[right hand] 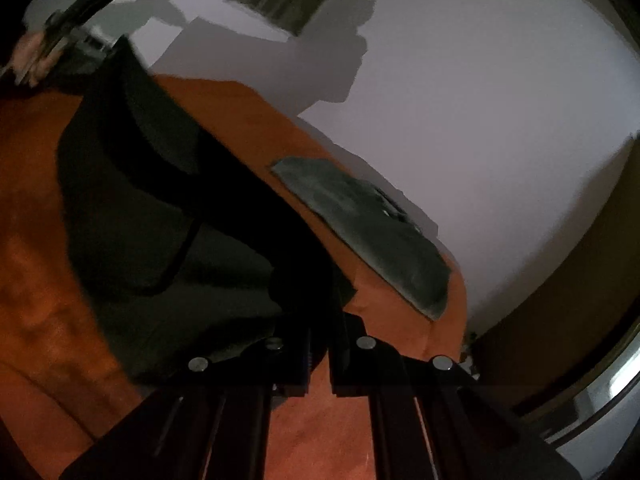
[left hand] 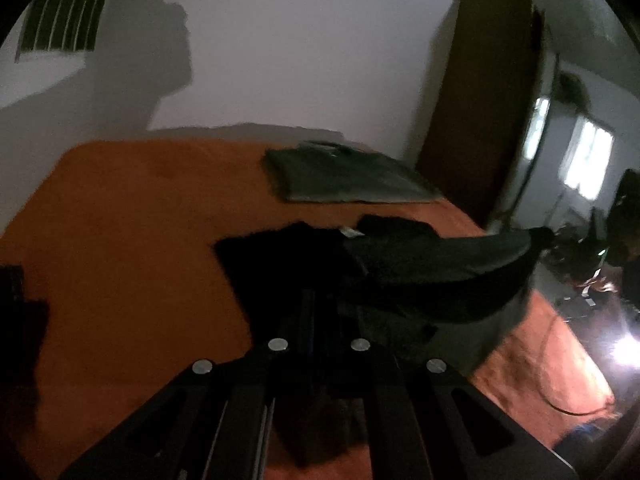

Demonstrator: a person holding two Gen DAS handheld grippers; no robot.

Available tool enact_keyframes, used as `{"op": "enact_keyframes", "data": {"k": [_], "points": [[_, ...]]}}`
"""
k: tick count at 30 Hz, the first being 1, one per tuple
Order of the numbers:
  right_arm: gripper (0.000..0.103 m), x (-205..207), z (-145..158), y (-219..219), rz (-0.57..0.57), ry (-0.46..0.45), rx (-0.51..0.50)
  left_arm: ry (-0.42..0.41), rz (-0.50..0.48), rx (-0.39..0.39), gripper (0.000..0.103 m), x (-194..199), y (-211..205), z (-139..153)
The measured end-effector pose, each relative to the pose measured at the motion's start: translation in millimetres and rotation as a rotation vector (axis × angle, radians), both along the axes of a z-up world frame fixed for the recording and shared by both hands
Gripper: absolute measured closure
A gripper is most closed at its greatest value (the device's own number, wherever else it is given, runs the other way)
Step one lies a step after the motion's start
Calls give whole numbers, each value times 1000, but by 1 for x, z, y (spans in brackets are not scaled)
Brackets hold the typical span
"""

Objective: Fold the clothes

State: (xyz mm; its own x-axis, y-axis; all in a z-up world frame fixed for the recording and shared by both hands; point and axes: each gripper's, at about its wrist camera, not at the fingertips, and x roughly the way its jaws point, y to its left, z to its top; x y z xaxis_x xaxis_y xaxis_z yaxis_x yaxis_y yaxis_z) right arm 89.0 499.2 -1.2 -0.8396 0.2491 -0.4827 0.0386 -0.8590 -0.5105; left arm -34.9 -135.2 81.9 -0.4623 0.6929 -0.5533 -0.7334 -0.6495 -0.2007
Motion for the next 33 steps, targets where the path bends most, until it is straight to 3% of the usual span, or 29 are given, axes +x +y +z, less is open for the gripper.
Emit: {"op": "enact_keyframes", "data": {"k": [5,13,17,18,20,21,22,24,26,30,33], "points": [[98,-104,-14,36,-80,-51,-114,-92,114,-7,100,-78,37,-17],[98,-214,-41,98,-232,-114,-237,-183,261,-86,100,-180,98,-50],[98,-261,-77,128,-393,-234,-339,-276,355,-159,98,-224,129,-83],[95,-269,-87,135,-437,-266,-362,-330,390,-173,97,-237,134,-95],[71,-287,-106,149,-524,-331,-408,-448,457,-224,89,-257,137,-115],[38,-288,-114,158,-594,-351,-430,-533,504,-257,80,-269,136,-126],[25,-288,-121,171,-671,-363,-472,-625,554,-290,75,-281,134,-138],[26,-275,-123,196,-760,-300,-617,-707,609,-201,71,-294,114,-139],[26,-249,-117,207,-777,-253,-731,-750,646,-115,67,-303,92,-134],[25,-179,-104,215,-746,-166,-937,-724,661,-42,59,-292,39,-111],[25,-118,-97,199,-668,-113,-999,-692,581,37,58,-235,9,-101]]}}
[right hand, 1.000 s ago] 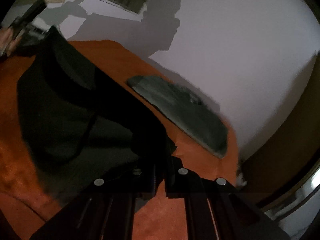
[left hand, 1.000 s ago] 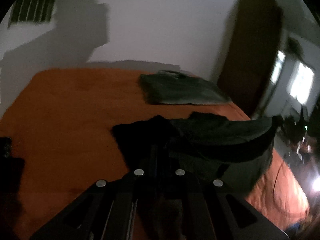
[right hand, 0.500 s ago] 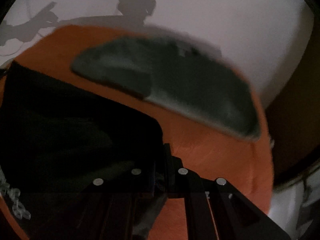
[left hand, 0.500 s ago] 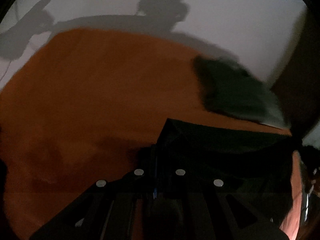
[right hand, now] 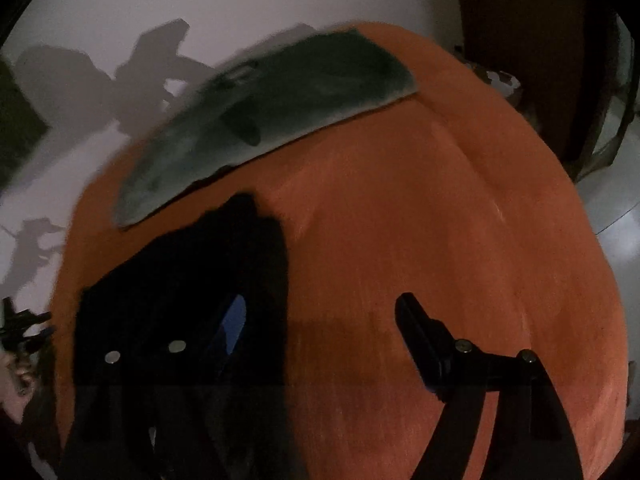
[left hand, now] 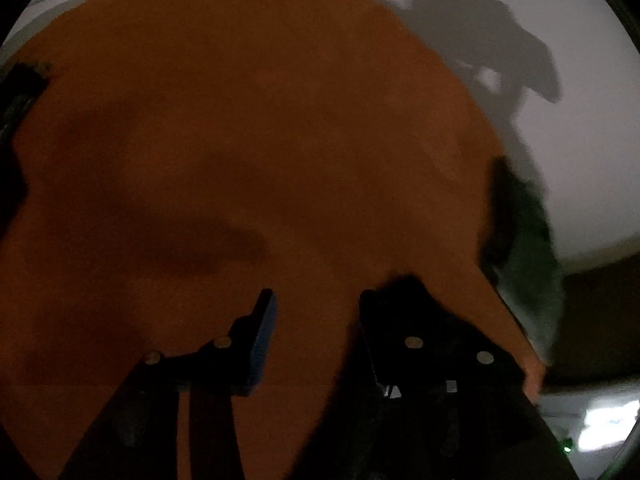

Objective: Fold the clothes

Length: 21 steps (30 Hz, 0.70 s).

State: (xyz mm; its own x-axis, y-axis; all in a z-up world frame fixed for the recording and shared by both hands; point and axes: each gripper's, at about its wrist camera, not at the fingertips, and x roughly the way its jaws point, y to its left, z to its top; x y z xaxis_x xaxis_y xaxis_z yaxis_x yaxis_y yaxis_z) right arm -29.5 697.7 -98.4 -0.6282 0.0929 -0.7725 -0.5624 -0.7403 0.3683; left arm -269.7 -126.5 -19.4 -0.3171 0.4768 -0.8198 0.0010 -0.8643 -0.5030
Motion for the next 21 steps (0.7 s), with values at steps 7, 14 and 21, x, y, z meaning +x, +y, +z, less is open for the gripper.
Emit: {"op": "enact_keyframes", "data": {"k": [7,14,21], "points": [[29,92,-31,-65,38,58,-54,101,-268,70,58,163,6,-25],[76,80,-57,-69,88,7,-114,66,-321,20,58,188,35,-72],[100,85,-40,-76,57,45,-65,100,-199,76,98,188,13,-61]]}}
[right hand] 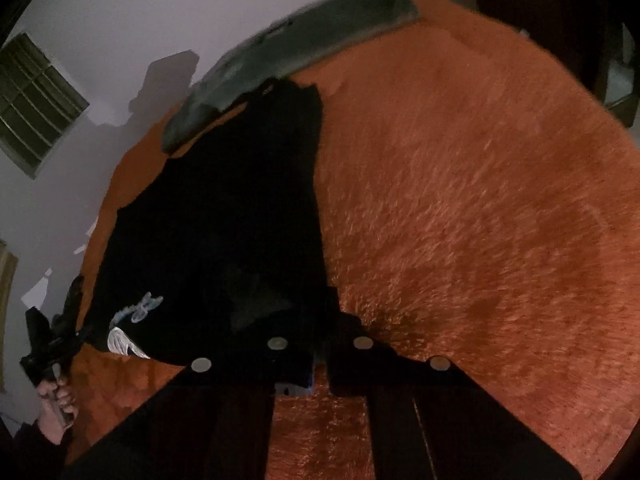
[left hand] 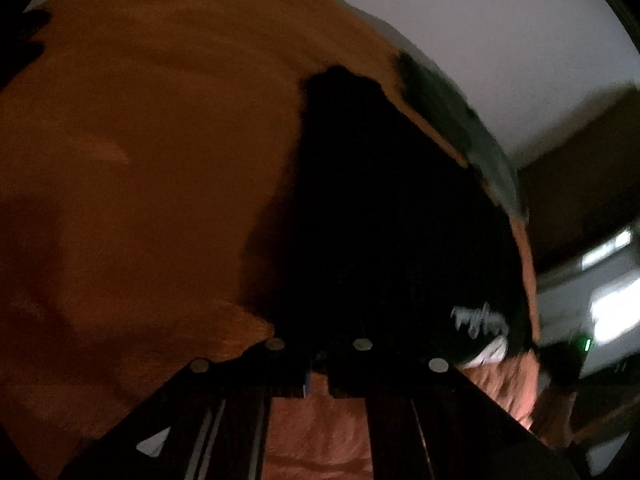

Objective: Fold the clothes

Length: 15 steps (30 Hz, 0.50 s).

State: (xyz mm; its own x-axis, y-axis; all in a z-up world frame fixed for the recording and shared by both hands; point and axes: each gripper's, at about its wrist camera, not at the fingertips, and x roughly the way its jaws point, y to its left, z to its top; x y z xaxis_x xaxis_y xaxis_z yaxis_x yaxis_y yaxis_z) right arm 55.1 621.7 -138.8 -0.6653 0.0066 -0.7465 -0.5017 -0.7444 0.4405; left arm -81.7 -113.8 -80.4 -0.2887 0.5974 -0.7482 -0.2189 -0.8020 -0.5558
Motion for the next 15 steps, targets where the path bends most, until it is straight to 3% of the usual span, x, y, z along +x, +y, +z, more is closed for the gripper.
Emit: {"op": "enact_keyframes", "data": {"k": [2,7,10,15], "points": [[101,1,7,2,-22,14,7,-34,18,2,98,-4,-8,-5],[101,-15,-13,13,-9,-72,33,-20,-3,-57,98,-13,-3,-19],[101,-13,-34,23,-56,-77,-56,-32,20,-30,97,-14,-4,-24],[93,3,-12,19,-103,-60,-9,14,28,-88,94,-1,-2,0]]}}
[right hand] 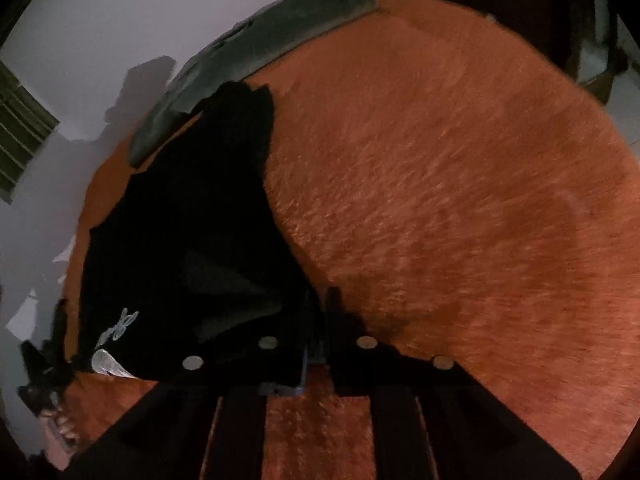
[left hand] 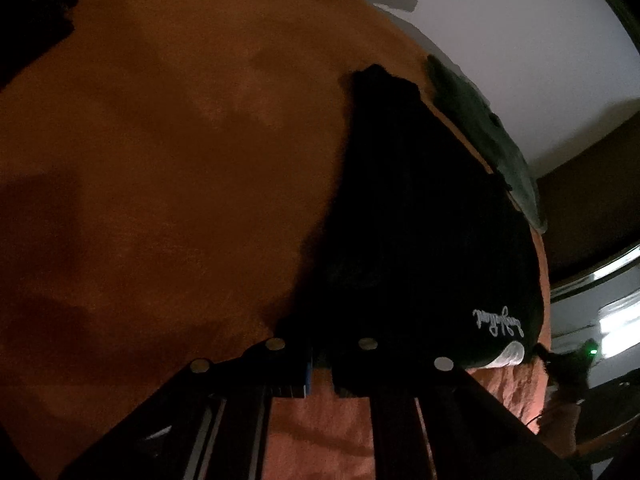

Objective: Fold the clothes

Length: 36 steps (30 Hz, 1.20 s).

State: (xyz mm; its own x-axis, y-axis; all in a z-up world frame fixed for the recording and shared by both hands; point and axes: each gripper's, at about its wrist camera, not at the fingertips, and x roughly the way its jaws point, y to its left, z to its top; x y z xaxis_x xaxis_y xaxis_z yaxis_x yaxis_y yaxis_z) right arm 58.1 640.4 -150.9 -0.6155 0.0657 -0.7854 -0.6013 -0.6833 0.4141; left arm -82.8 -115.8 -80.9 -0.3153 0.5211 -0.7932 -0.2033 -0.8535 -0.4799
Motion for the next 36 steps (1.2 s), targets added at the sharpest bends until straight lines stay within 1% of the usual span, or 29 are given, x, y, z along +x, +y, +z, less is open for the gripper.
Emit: {"op": "enact_keyframes", "data": {"k": [1,2,3,4,5,6,7,8,9,11,12,13,16,17,19,21,22,23,24,25,26,27,30,34,36], "points": [[93,7,7,-1,-15,17,6,6,16,-1,93,6,-2,7],[93,13,9,-6,-21,39,-21,11,33,-1,92,12,-3,14],[92,19,10,-10,-26,61,-50,10,51,17,91,19,-6,20],[91,24,11,-15,-31,84,-80,2,74,55,91,28,-11,26],[90,30,12,-20,-37,107,-110,-16,81,99,83,37,-10,26],[87,36,14,-24,-42,129,-140,-38,81,143,69,45,-7,25],[79,42,15,-29,-47,152,-169,-77,78,197,61,54,-1,20],[74,45,6,-34,-68,167,-236,-114,79,239,49,57,6,14],[68,45,-4,-36,-90,182,-293,-160,88,285,45,60,13,1],[65,44,-24,-40,-142,199,-387,-239,124,313,44,58,23,-21],[64,42,-31,-39,-168,205,-410,-277,143,317,44,54,30,-32],[64,40,-37,-38,-192,213,-431,-298,175,341,44,50,31,-42],[63,31,-45,-26,-237,260,-443,-265,226,419,43,38,28,-47],[63,28,-48,-22,-251,272,-448,-244,234,439,41,33,29,-47],[63,24,-49,-15,-281,275,-437,-226,253,424,40,22,34,-48],[64,21,-45,-9,-307,310,-411,-216,289,420,40,12,41,-50],[65,18,-45,-6,-312,315,-409,-210,317,432,40,9,41,-50],[70,15,-46,-3,-315,317,-409,-203,346,449,42,6,40,-50],[85,13,-49,0,-327,310,-434,-190,377,475,44,5,38,-48],[95,14,-50,2,-342,311,-451,-174,403,502,51,4,36,-46],[95,15,-51,2,-358,312,-467,-159,415,499,81,2,34,-44],[96,16,-52,3,-373,313,-482,-151,413,485,96,-2,34,-42],[97,25,-41,-3,-394,322,-464,-155,406,462,98,-10,33,-40],[98,40,-29,-13,-408,332,-487,-170,385,455,98,-9,30,-31],[98,48,-23,-16,-407,328,-510,-164,370,474,98,0,21,-23]]}}
